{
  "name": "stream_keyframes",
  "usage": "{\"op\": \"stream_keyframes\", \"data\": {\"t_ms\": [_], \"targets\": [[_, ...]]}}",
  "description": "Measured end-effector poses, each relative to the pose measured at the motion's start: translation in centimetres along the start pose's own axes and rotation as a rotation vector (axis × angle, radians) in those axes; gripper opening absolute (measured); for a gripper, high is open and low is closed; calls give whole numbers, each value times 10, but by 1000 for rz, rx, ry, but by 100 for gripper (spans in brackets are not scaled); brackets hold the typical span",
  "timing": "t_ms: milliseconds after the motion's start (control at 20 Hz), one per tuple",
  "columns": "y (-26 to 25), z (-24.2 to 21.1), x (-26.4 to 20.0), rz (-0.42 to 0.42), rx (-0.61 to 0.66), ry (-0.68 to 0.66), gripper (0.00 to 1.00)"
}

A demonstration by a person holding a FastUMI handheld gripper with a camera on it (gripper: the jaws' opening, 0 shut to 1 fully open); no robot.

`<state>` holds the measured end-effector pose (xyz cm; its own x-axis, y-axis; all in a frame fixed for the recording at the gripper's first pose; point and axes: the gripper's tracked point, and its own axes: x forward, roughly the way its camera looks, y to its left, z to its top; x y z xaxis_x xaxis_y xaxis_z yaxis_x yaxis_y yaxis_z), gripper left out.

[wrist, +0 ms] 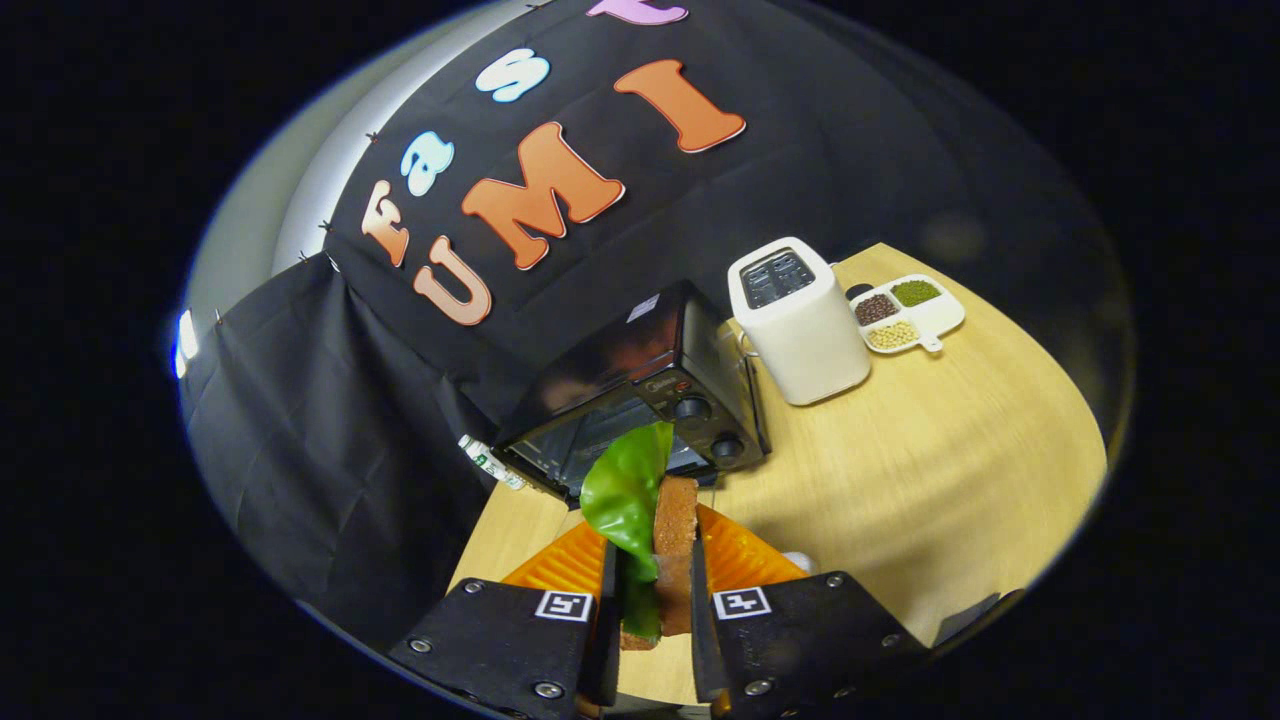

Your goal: Open the toaster oven, put the food inside, and close the toaster oven door.

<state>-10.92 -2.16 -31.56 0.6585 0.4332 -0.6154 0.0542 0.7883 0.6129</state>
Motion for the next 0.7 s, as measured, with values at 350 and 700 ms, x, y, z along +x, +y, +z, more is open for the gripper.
{"op": "stream_keyframes", "data": {"t_ms": [350,700], "targets": [[41,-19,60,70,39,-11,30],[66,-36,125,109,158,-47,30]]}}
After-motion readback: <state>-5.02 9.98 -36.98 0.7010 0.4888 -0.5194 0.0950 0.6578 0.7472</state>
